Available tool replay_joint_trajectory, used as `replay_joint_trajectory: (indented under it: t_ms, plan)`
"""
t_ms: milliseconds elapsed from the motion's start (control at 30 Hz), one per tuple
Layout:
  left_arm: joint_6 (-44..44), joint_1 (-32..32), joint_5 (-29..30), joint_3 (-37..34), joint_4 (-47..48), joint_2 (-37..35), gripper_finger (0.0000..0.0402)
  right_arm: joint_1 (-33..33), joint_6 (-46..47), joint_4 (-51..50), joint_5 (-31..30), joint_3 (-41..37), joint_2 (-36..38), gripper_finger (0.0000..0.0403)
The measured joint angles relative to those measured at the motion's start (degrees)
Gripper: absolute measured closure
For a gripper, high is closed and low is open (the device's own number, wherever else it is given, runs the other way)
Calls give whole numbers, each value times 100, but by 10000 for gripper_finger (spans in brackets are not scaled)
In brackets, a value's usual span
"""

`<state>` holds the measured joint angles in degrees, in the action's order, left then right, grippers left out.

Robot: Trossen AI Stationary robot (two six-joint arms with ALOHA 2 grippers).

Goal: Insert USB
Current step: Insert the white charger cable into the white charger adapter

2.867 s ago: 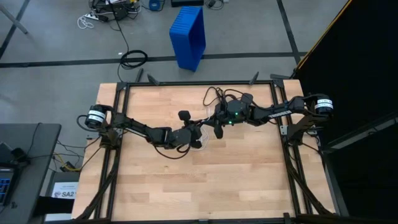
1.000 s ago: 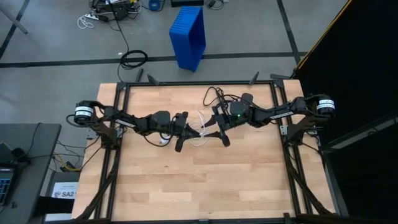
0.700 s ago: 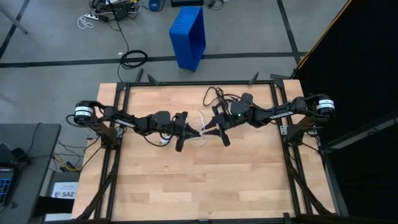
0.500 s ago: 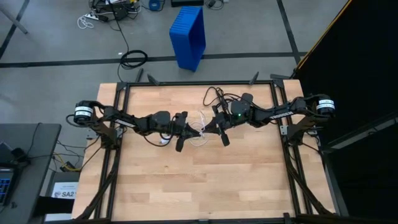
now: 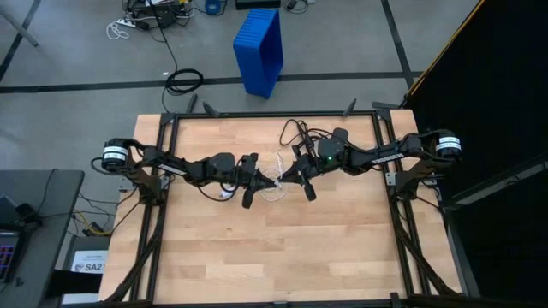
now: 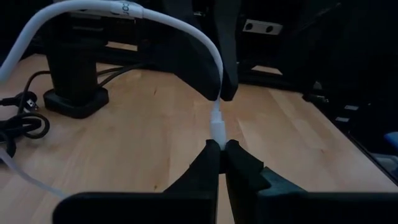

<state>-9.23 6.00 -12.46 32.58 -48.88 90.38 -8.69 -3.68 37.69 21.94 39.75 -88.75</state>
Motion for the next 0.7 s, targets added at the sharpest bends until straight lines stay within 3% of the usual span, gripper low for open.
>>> replay_joint_trajectory:
  t_ms: [100,233,533,700]
  plan:
    - [64,0,128,0,43,-2,396,2,0,-12,-205,0,0,403]
    - [338,0,731,0,86,-13,373,0,31,-9,-625,0,0,403]
    - [622,-11,1907,0,538,-19,286,0,164,-12,-1175,0,0,403]
    - [623,-25,2190,0,578,-19,248,-5,287,33,-1492,0,0,403]
